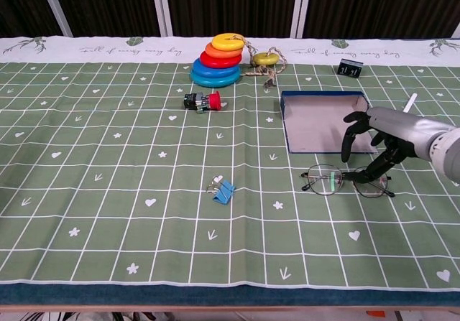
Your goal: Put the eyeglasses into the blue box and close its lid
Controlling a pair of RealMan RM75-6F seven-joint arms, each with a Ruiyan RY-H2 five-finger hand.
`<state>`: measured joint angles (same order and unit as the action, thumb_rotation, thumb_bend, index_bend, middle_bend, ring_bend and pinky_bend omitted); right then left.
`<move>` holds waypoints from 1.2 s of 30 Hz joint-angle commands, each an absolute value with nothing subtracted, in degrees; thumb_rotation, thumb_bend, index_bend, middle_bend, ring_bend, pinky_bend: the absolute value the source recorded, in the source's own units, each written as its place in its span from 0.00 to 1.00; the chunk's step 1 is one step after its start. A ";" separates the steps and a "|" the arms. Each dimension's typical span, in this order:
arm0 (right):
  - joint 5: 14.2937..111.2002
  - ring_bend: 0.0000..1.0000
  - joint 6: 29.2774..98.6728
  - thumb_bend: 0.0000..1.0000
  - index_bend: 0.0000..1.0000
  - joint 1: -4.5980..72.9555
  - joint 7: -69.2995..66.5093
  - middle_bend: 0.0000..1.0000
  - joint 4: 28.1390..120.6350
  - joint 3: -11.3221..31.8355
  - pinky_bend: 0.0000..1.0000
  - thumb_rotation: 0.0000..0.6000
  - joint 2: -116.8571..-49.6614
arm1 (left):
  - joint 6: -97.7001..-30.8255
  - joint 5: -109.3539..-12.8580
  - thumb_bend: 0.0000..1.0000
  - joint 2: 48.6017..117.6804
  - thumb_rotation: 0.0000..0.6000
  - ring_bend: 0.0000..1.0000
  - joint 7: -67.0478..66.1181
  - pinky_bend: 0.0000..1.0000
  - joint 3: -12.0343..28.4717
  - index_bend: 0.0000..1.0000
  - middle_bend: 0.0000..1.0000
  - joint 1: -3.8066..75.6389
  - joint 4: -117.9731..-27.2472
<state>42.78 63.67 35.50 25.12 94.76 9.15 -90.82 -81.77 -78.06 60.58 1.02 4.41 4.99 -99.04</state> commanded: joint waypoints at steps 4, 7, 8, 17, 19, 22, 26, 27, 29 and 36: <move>43.09 0.12 63.11 0.37 0.53 35.14 24.26 0.00 93.89 9.04 0.19 1.00 -91.23 | -81.77 -78.01 0.34 60.57 1.00 0.00 0.96 0.00 4.42 0.18 0.02 4.98 -99.04; 43.21 0.12 62.75 0.37 0.54 35.06 23.98 0.00 93.34 9.02 0.19 1.00 -91.48 | -81.77 -78.01 0.34 60.62 1.00 0.00 0.88 0.00 4.41 0.18 0.02 4.98 -99.01; 43.18 0.12 62.62 0.37 0.54 35.05 23.84 0.00 93.15 9.08 0.19 1.00 -91.57 | -81.76 -78.00 0.34 60.63 1.00 0.00 0.87 0.00 4.41 0.18 0.02 4.99 -99.01; 43.29 0.12 61.55 0.40 0.56 35.05 23.29 0.00 91.23 9.18 0.19 1.00 -92.52 | -81.84 -77.76 0.34 60.65 1.00 0.00 0.80 0.00 4.53 0.18 0.02 4.94 -99.10; 43.32 0.12 61.50 0.41 0.56 35.05 23.23 0.00 91.03 9.28 0.19 1.00 -92.63 | -81.85 -77.76 0.34 60.66 1.00 0.00 0.82 0.00 4.54 0.18 0.02 4.94 -99.08; 43.33 0.12 61.29 0.41 0.57 35.05 23.09 0.00 90.88 9.42 0.19 1.00 -92.72 | -81.87 -77.73 0.34 60.64 1.00 0.00 0.91 0.00 4.57 0.18 0.02 4.92 -99.08; 43.33 0.12 61.15 0.41 0.58 34.96 22.99 0.00 90.79 9.49 0.19 1.00 -92.81 | -81.79 -77.64 0.34 60.65 1.00 0.00 0.85 0.00 4.59 0.18 0.02 4.94 -99.08; 43.32 0.12 61.10 0.42 0.58 34.94 22.95 0.00 90.78 9.50 0.19 1.00 -92.83 | -81.77 -77.62 0.34 60.65 1.00 0.00 0.83 0.00 4.58 0.18 0.02 4.94 -99.07; 43.31 0.12 60.94 0.42 0.58 34.92 22.83 0.00 90.79 9.56 0.19 1.00 -92.85 | -81.76 -77.59 0.34 60.66 1.00 0.00 0.78 0.00 4.58 0.18 0.02 4.94 -99.08; 42.99 0.12 60.24 0.48 0.59 35.02 22.78 0.00 90.45 9.70 0.19 1.00 -92.99 | -81.80 -77.58 0.34 60.61 1.00 0.00 0.77 0.00 4.58 0.18 0.02 4.90 -99.14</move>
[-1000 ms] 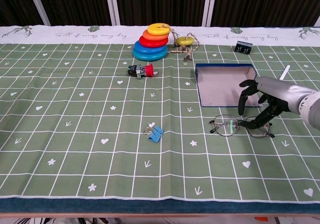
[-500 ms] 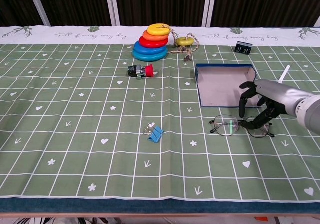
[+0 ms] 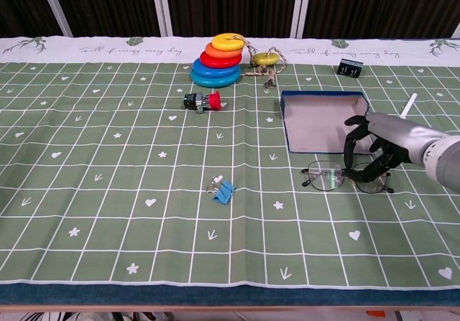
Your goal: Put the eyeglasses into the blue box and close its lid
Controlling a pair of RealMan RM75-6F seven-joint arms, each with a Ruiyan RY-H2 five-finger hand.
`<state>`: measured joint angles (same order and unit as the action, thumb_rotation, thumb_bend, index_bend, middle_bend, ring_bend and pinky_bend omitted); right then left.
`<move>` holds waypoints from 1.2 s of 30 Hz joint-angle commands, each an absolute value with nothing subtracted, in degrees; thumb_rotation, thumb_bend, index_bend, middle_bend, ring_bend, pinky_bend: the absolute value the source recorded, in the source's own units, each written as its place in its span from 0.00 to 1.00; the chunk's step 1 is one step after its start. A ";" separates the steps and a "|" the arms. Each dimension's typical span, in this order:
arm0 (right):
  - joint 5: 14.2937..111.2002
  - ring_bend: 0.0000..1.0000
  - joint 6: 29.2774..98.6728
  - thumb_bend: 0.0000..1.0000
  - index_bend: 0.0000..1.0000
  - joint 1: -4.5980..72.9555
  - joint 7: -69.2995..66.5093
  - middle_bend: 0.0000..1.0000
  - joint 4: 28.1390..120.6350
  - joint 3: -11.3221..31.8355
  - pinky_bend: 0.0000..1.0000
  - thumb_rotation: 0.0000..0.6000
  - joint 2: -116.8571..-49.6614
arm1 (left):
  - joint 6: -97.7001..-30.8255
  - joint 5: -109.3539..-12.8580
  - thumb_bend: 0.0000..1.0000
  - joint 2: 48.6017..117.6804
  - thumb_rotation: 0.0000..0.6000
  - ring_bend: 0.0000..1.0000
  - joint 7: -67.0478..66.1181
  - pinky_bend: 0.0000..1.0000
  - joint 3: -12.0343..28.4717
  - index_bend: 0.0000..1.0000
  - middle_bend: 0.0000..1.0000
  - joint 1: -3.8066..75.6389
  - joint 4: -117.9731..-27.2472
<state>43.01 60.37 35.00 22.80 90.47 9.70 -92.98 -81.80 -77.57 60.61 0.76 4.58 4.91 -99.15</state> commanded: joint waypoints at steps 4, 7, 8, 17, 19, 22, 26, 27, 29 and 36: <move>43.07 0.12 60.04 0.48 0.60 35.04 22.90 0.00 90.50 9.60 0.19 1.00 -93.02 | -81.79 -77.58 0.34 60.61 1.00 0.00 0.87 0.00 4.60 0.18 0.02 4.90 -99.12; 42.88 0.12 59.78 0.49 0.61 35.06 22.80 0.00 90.54 9.69 0.19 1.00 -92.99 | -81.75 -77.58 0.34 60.58 1.00 0.00 0.93 0.00 4.57 0.18 0.02 4.89 -99.16; 42.86 0.12 59.71 0.49 0.62 35.06 22.74 0.00 90.54 9.73 0.19 1.00 -92.98 | -81.73 -77.57 0.34 60.57 1.00 0.00 0.95 0.00 4.57 0.18 0.02 4.89 -99.17; 43.93 0.12 59.06 0.50 0.63 35.23 20.92 0.00 91.62 11.32 0.19 1.00 -91.11 | -81.81 -77.58 0.34 60.52 1.00 0.00 1.15 0.00 4.61 0.18 0.02 4.84 -99.26; 45.04 0.11 58.15 0.50 0.64 36.14 20.39 0.00 91.85 13.02 0.19 1.00 -88.83 | -81.88 -77.51 0.34 60.45 1.00 0.00 1.34 0.00 4.67 0.18 0.02 4.79 -99.26; 46.38 0.11 56.15 0.50 0.65 37.04 19.19 0.00 91.89 14.21 0.19 1.00 -86.27 | -81.85 -77.50 0.34 60.41 1.00 0.00 1.45 0.00 4.69 0.18 0.02 4.80 -99.26; 47.45 0.10 54.53 0.50 0.66 37.86 18.50 0.00 91.42 14.73 0.19 1.00 -84.72 | -81.82 -77.46 0.34 60.40 1.00 0.00 1.41 0.00 4.71 0.18 0.02 4.81 -99.29; 47.76 0.09 54.04 0.50 0.67 38.10 18.24 0.00 91.25 14.90 0.19 1.00 -84.34 | -81.81 -77.46 0.34 60.39 1.00 0.00 1.40 0.00 4.71 0.18 0.02 4.81 -99.30; 48.45 0.09 53.06 0.50 0.68 38.59 17.62 0.00 90.76 15.22 0.19 1.00 -83.69 | -81.81 -77.45 0.34 60.39 1.00 0.00 1.37 0.00 4.70 0.18 0.02 4.80 -99.33; 55.40 0.07 48.13 0.50 0.72 41.33 12.09 0.00 85.09 16.51 0.18 1.00 -83.00 | -82.06 -77.40 0.34 60.43 1.00 0.00 1.25 0.00 4.78 0.18 0.02 4.72 -99.33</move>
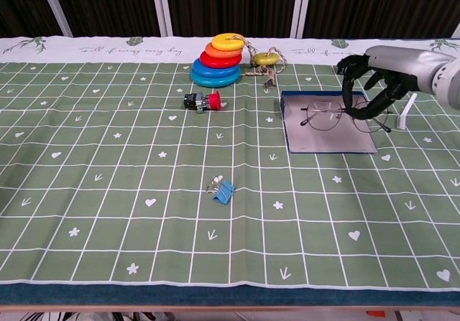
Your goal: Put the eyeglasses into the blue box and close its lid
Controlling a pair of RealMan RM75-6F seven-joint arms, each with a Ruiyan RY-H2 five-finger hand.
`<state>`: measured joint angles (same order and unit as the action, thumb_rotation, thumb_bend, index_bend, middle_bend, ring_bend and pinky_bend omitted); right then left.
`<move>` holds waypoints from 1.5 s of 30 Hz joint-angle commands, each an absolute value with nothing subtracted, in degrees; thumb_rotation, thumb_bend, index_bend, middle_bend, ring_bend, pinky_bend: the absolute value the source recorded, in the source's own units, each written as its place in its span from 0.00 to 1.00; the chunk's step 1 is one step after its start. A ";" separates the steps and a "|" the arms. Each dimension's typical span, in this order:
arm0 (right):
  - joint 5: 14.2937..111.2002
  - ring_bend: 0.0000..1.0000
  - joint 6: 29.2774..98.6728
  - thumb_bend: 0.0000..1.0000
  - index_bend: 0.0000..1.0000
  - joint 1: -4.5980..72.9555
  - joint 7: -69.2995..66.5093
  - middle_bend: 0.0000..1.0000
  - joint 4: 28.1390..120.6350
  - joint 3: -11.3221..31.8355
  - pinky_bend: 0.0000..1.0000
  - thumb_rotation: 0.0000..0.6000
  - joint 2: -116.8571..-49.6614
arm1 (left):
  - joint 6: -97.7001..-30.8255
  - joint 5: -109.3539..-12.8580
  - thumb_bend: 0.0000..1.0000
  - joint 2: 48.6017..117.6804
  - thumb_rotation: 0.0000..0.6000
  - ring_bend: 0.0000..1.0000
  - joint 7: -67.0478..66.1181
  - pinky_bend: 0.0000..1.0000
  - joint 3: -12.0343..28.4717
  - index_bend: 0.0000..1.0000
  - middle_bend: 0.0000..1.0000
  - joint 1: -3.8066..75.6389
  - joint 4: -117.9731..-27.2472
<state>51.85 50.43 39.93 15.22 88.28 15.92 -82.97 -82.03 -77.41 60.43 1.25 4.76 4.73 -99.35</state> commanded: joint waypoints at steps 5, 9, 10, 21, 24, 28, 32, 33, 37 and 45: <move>60.02 0.06 43.89 0.50 0.72 43.74 6.97 0.00 78.61 16.67 0.18 1.00 -84.26 | -82.28 -77.21 0.34 60.45 1.00 0.00 1.23 0.00 4.97 0.18 0.02 4.66 -99.22; 61.70 0.06 41.65 0.50 0.72 45.56 4.25 0.00 74.14 17.00 0.18 1.00 -85.49 | -82.47 -76.96 0.34 60.47 1.00 0.00 1.23 0.00 5.16 0.18 0.02 4.61 -99.14; 61.85 0.06 41.21 0.50 0.72 45.90 3.74 0.00 73.31 17.06 0.18 1.00 -85.77 | -82.49 -76.93 0.34 60.46 1.00 0.00 1.21 0.00 5.19 0.18 0.02 4.60 -99.13; 64.87 0.06 37.22 0.50 0.72 48.43 -2.52 0.00 62.65 15.81 0.18 1.00 -90.03 | -82.61 -76.07 0.34 60.55 1.00 0.00 0.87 0.00 5.58 0.18 0.02 4.52 -98.78; 65.52 0.06 36.80 0.50 0.72 48.66 -3.27 0.00 59.74 15.11 0.18 1.00 -91.41 | -82.61 -75.97 0.34 60.54 1.00 0.00 0.82 0.00 5.63 0.18 0.02 4.51 -98.77; 66.54 0.07 36.10 0.50 0.72 48.97 -5.35 0.00 56.17 14.44 0.18 1.00 -93.33 | -82.62 -75.87 0.34 60.54 1.00 0.00 0.82 0.00 5.72 0.18 0.02 4.52 -98.77; 67.63 0.06 35.89 0.50 0.72 49.35 -7.00 0.00 53.72 14.06 0.18 1.00 -94.74 | -82.55 -75.87 0.34 60.56 1.00 0.00 0.62 0.00 5.66 0.18 0.02 4.52 -98.77; 67.79 0.07 35.83 0.50 0.72 49.46 -7.31 0.00 53.26 14.03 0.18 1.00 -95.01 | -82.54 -75.86 0.34 60.57 1.00 0.00 0.58 0.00 5.65 0.18 0.02 4.52 -98.76; 68.28 0.07 35.14 0.50 0.72 50.32 -8.36 0.00 50.31 14.00 0.18 1.00 -96.63 | -82.45 -75.63 0.34 60.58 1.00 0.00 0.39 0.00 5.69 0.19 0.02 4.52 -98.76; 68.51 0.06 33.95 0.50 0.72 51.65 -10.36 0.00 45.96 14.45 0.18 1.00 -98.82 | -82.48 -75.48 0.34 60.60 1.00 0.00 0.35 0.00 5.77 0.19 0.02 4.47 -98.71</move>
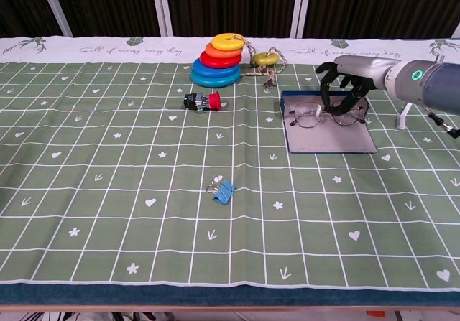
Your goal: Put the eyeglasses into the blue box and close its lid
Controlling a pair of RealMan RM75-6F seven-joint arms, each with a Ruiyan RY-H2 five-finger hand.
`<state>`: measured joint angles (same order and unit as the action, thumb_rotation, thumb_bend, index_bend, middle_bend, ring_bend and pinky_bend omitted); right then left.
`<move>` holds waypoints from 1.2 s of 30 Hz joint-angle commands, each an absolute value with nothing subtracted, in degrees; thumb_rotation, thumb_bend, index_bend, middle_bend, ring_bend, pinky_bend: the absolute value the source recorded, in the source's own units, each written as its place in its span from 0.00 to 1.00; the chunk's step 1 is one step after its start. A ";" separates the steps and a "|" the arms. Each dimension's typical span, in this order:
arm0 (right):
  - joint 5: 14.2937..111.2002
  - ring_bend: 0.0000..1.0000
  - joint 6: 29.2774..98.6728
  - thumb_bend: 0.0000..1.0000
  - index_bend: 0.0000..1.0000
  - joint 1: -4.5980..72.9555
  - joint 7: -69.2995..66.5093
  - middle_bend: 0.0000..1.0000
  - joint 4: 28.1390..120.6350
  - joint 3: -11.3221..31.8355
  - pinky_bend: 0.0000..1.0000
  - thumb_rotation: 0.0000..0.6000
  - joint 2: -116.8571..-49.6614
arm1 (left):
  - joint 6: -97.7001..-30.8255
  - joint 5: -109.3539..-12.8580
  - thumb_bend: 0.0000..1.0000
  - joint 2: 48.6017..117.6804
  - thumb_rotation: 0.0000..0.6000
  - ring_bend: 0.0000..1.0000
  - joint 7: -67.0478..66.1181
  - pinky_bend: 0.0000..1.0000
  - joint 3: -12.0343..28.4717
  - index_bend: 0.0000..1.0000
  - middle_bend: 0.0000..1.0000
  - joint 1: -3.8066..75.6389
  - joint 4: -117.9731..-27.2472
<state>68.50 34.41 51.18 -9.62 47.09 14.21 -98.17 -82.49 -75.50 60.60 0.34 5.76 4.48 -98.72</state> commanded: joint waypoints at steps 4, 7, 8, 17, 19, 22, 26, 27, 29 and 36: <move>68.86 0.06 33.49 0.50 0.69 51.92 -11.57 0.00 44.63 14.47 0.18 1.00 -99.20 | -82.40 -75.28 0.34 60.54 1.00 0.00 0.40 0.00 5.82 0.19 0.02 4.46 -98.73; 69.23 0.05 33.36 0.50 0.55 51.96 -12.11 0.00 44.15 14.29 0.18 1.00 -99.23 | -82.31 -75.08 0.34 60.52 1.00 0.00 0.41 0.00 5.90 0.19 0.02 4.48 -98.78; 69.29 0.05 33.35 0.50 0.50 51.96 -12.20 0.00 44.14 14.28 0.18 1.00 -99.20 | -82.28 -75.07 0.34 60.51 1.00 0.00 0.38 0.00 5.90 0.19 0.02 4.49 -98.78; 68.60 0.01 32.71 0.46 0.26 51.64 -11.04 0.00 46.60 14.11 0.18 1.00 -97.47 | -82.14 -75.28 0.34 60.38 1.00 0.00 0.19 0.00 5.71 0.19 0.02 4.48 -98.92; 68.01 0.00 32.72 0.44 0.24 51.52 -10.56 0.00 47.41 14.32 0.18 1.00 -97.09 | -82.19 -75.29 0.34 60.34 1.00 0.00 0.24 0.00 5.70 0.19 0.02 4.44 -98.98; 67.31 0.00 33.64 0.42 0.22 51.02 -10.08 0.00 49.61 14.80 0.18 1.00 -96.04 | -82.21 -75.30 0.34 60.30 1.00 0.00 0.35 0.00 5.69 0.19 0.02 4.39 -98.99; 67.43 0.00 38.08 0.38 0.19 48.85 -10.81 0.00 55.84 15.72 0.18 1.00 -93.27 | -82.21 -75.33 0.34 60.33 1.00 0.00 0.35 0.00 5.69 0.19 0.02 4.39 -99.03; 67.83 0.00 39.82 0.37 0.19 47.88 -10.77 0.00 58.23 15.65 0.18 1.00 -92.20 | -82.22 -75.38 0.34 60.34 1.00 0.00 0.37 0.00 5.67 0.19 0.02 4.38 -99.04; 68.60 0.00 42.44 0.36 0.17 46.25 -10.14 0.00 62.20 15.11 0.18 1.00 -90.40 | -82.20 -75.45 0.34 60.35 1.00 0.00 0.30 0.00 5.66 0.19 0.02 4.42 -99.07; 68.55 0.18 50.22 0.35 0.14 40.71 -4.70 0.15 73.90 12.63 0.18 1.00 -86.41 | -82.21 -75.48 0.34 60.50 1.00 0.00 0.06 0.00 5.66 0.19 0.02 4.47 -99.29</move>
